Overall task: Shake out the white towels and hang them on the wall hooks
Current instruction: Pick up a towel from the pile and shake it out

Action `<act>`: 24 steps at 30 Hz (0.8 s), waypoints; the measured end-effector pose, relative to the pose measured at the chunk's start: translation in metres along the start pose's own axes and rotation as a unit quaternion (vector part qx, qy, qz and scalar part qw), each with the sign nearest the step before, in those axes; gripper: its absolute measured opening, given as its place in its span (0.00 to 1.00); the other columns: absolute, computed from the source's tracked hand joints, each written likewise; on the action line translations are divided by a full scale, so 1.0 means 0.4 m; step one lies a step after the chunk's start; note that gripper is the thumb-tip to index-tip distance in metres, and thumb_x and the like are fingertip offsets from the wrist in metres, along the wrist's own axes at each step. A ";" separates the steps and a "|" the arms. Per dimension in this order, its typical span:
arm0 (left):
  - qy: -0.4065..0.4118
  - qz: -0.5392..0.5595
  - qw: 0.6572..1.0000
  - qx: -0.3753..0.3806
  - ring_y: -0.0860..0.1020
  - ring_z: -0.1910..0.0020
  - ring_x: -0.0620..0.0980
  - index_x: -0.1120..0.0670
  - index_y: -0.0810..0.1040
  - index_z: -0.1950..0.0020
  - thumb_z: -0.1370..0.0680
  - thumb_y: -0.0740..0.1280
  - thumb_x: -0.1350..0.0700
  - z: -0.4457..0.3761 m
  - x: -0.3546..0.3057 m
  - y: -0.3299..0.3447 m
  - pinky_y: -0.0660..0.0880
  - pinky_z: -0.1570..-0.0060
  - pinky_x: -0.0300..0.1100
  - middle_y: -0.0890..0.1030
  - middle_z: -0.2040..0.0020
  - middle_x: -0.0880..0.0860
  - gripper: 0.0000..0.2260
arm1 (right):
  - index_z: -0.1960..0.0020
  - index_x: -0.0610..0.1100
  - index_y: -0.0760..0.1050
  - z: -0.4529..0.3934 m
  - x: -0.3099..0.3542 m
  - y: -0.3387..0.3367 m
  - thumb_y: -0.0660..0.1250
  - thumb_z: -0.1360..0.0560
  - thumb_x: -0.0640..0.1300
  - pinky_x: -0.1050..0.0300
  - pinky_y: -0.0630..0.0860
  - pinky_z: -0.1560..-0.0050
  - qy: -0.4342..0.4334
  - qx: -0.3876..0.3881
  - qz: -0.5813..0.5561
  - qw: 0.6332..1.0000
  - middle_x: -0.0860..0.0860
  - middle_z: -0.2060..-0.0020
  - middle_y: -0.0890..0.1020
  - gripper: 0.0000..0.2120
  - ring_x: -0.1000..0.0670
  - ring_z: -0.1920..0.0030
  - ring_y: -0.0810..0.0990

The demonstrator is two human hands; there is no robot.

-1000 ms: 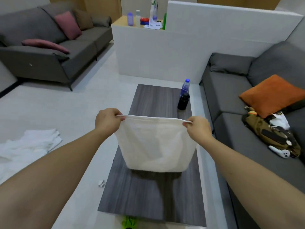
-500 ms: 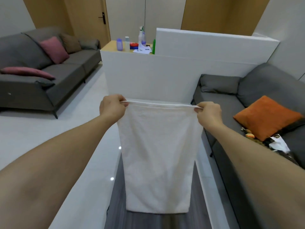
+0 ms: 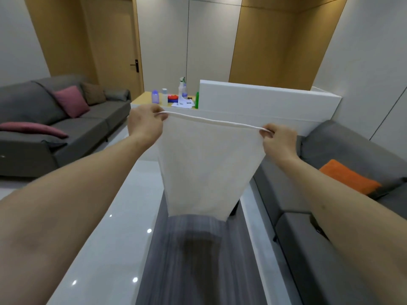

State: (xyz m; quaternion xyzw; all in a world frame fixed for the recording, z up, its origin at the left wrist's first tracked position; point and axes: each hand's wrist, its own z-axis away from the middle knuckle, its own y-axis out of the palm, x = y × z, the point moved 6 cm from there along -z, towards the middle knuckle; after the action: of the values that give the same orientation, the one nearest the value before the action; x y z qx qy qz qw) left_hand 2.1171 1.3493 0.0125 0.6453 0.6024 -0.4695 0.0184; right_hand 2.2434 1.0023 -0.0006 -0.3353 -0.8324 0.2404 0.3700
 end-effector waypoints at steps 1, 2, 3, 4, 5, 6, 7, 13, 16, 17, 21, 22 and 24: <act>0.000 0.001 1.000 -0.001 0.76 0.54 0.50 0.51 0.85 0.48 0.21 0.69 0.51 0.021 -0.003 -0.008 0.68 0.54 0.40 0.84 0.51 0.53 0.07 | 0.52 0.45 0.84 0.017 -0.005 -0.008 0.66 0.24 0.40 0.59 0.61 0.60 0.003 0.001 -0.002 1.000 0.45 0.58 0.86 0.08 0.42 0.54 0.81; -0.001 0.000 1.000 0.002 0.76 0.55 0.49 0.51 0.85 0.48 0.21 0.69 0.51 0.046 -0.002 -0.015 0.69 0.55 0.40 0.84 0.51 0.52 0.07 | 0.51 0.45 0.85 0.038 -0.010 -0.013 0.67 0.25 0.40 0.59 0.62 0.60 0.007 0.005 -0.005 1.000 0.45 0.57 0.86 0.08 0.42 0.53 0.81; -0.004 -0.001 1.000 0.006 0.77 0.55 0.49 0.51 0.85 0.49 0.21 0.69 0.51 0.075 0.002 -0.019 0.68 0.55 0.40 0.85 0.52 0.52 0.07 | 0.51 0.45 0.85 0.064 -0.016 -0.017 0.67 0.25 0.40 0.59 0.65 0.59 0.012 0.011 -0.010 1.000 0.45 0.57 0.86 0.08 0.42 0.52 0.82; -0.011 -0.001 1.000 0.011 0.77 0.55 0.49 0.51 0.85 0.50 0.22 0.69 0.52 0.110 0.008 -0.023 0.68 0.55 0.40 0.85 0.52 0.51 0.06 | 0.51 0.44 0.85 0.096 -0.022 -0.020 0.67 0.26 0.40 0.58 0.68 0.57 0.014 0.018 -0.017 1.000 0.45 0.56 0.86 0.08 0.42 0.52 0.82; -0.022 0.000 1.000 0.015 0.76 0.55 0.48 0.51 0.85 0.50 0.22 0.69 0.52 0.149 0.016 -0.027 0.68 0.55 0.40 0.85 0.52 0.51 0.06 | 0.52 0.43 0.85 0.132 -0.029 -0.022 0.67 0.26 0.39 0.57 0.71 0.55 0.014 0.025 -0.025 0.999 0.45 0.57 0.86 0.08 0.42 0.52 0.82; -0.034 -0.001 0.999 0.018 0.76 0.55 0.48 0.51 0.85 0.51 0.22 0.69 0.52 0.192 0.027 -0.032 0.68 0.54 0.40 0.84 0.52 0.51 0.05 | 0.53 0.43 0.85 0.172 -0.037 -0.025 0.67 0.27 0.38 0.57 0.71 0.55 0.015 0.032 -0.033 0.999 0.45 0.57 0.86 0.08 0.42 0.53 0.82; -0.046 -0.002 0.999 0.021 0.75 0.55 0.48 0.50 0.85 0.52 0.22 0.70 0.52 0.238 0.041 -0.036 0.68 0.54 0.40 0.84 0.53 0.51 0.05 | 0.54 0.43 0.85 0.214 -0.047 -0.026 0.67 0.27 0.38 0.57 0.71 0.56 0.018 0.041 -0.039 0.998 0.45 0.58 0.86 0.08 0.42 0.54 0.82; -0.116 -0.028 0.990 0.076 0.78 0.55 0.51 0.49 0.84 0.54 0.23 0.70 0.50 0.573 0.147 -0.039 0.70 0.54 0.41 0.83 0.57 0.49 0.05 | 0.54 0.41 0.85 0.519 -0.148 -0.015 0.66 0.26 0.37 0.54 0.75 0.52 0.066 0.141 -0.058 0.986 0.44 0.57 0.86 0.08 0.43 0.54 0.81; -0.149 -0.065 0.979 0.126 0.77 0.58 0.50 0.48 0.84 0.54 0.23 0.69 0.50 0.749 0.199 -0.040 0.70 0.58 0.41 0.82 0.59 0.49 0.05 | 0.54 0.44 0.84 0.690 -0.208 -0.012 0.65 0.26 0.38 0.58 0.72 0.57 0.100 0.202 -0.070 0.972 0.49 0.59 0.84 0.09 0.48 0.56 0.80; -0.162 -0.080 0.972 0.148 0.77 0.60 0.49 0.48 0.84 0.54 0.23 0.69 0.49 0.805 0.217 -0.038 0.70 0.60 0.41 0.81 0.59 0.49 0.05 | 0.55 0.45 0.84 0.743 -0.228 -0.011 0.65 0.26 0.38 0.59 0.71 0.58 0.111 0.218 -0.069 0.967 0.49 0.60 0.84 0.09 0.48 0.57 0.80; -0.216 -0.129 0.941 0.227 0.76 0.63 0.48 0.51 0.84 0.52 0.24 0.71 0.50 1.015 0.291 -0.027 0.75 0.61 0.41 0.79 0.62 0.48 0.06 | 0.56 0.45 0.83 0.938 -0.302 0.003 0.65 0.25 0.40 0.57 0.73 0.58 0.129 0.288 -0.039 0.948 0.48 0.61 0.83 0.08 0.47 0.58 0.79; -0.225 -0.143 0.931 0.250 0.76 0.63 0.48 0.52 0.85 0.52 0.24 0.72 0.50 1.066 0.307 -0.022 0.75 0.61 0.41 0.79 0.63 0.48 0.06 | 0.55 0.45 0.83 0.986 -0.319 0.008 0.66 0.25 0.40 0.56 0.75 0.57 0.131 0.306 -0.029 0.943 0.48 0.61 0.83 0.07 0.48 0.57 0.80; -0.239 -0.170 0.909 0.298 0.76 0.62 0.47 0.53 0.85 0.50 0.24 0.72 0.51 1.159 0.338 -0.014 0.74 0.60 0.41 0.79 0.61 0.49 0.07 | 0.53 0.44 0.84 1.077 -0.356 0.020 0.67 0.23 0.41 0.51 0.79 0.52 0.141 0.342 -0.014 0.929 0.48 0.59 0.83 0.07 0.48 0.56 0.80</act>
State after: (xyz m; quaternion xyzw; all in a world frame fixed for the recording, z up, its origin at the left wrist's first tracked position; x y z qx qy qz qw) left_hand 1.8196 1.1804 -0.3284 0.3774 0.5126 -0.7632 -0.1112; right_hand 1.9830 0.8373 -0.3339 -0.2075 -0.6433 0.4558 0.5791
